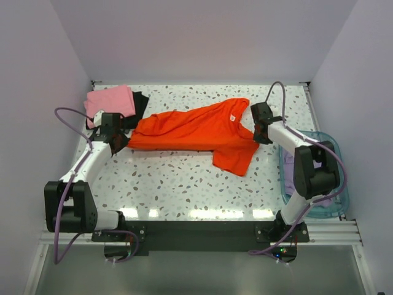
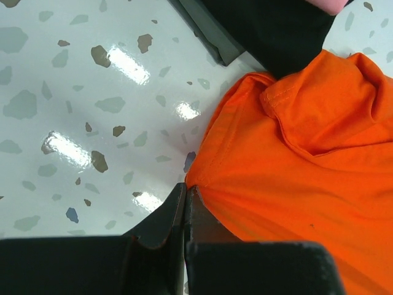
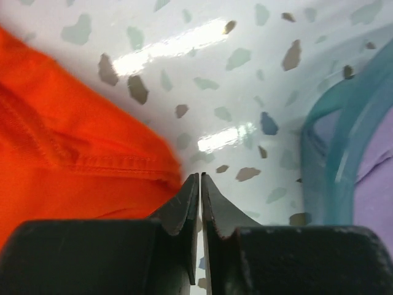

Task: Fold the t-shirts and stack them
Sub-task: Flatten the tshirt out

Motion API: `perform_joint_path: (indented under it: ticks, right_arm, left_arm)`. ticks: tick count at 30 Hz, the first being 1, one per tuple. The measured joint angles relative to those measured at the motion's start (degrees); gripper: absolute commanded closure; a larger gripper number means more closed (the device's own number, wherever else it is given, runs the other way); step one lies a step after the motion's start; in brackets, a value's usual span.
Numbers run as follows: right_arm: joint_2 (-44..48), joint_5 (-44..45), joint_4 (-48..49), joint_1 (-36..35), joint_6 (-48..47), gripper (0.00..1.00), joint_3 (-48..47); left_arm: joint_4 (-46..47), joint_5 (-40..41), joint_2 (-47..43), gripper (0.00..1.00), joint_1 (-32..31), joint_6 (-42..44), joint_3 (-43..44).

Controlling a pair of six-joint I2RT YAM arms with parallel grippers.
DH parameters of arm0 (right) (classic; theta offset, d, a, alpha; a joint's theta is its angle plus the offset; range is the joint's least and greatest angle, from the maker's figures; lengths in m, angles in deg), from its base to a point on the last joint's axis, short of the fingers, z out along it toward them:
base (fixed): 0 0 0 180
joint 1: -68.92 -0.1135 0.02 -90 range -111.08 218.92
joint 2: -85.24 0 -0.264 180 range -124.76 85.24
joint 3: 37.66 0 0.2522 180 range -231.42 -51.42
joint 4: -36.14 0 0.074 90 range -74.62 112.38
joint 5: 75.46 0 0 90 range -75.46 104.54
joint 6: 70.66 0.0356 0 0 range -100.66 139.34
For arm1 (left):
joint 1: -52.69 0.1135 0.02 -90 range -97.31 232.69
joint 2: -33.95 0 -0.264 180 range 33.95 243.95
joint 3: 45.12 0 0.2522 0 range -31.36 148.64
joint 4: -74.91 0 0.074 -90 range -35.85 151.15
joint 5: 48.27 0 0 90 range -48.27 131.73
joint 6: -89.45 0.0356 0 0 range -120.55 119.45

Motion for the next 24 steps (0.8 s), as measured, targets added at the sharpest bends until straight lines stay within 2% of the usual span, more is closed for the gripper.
perform_joint_path:
  ticks: [1,2,3,6,16,24]
  right_arm:
    - [0.5,-0.1,0.0,1.0,0.1,0.87,0.0]
    - [0.8,-0.1,-0.1,1.8,0.2,0.72,0.0]
    - [0.9,-0.1,-0.2,2.3,0.5,0.64,0.0]
    - [0.9,-0.5,-0.2,2.3,0.7,0.47,0.7]
    - [5.9,-6.5,1.4,1.5,3.0,0.47,6.7]
    - [5.9,-11.0,5.2,-1.7,6.6,0.48,9.5]
  left_arm:
    - [0.0,-0.3,0.0,1.00,0.0,0.2,-0.1]
    - [0.0,-0.3,0.0,1.00,0.0,0.2,-0.3]
    - [0.0,-0.3,-0.1,1.00,0.2,0.3,-0.5]
    - [0.0,-0.6,-0.1,1.00,0.9,0.4,-1.2]
    - [0.2,-1.5,-0.8,1.00,1.3,1.4,-2.3]
    - [0.2,-2.3,-1.1,1.00,1.3,1.7,-2.8]
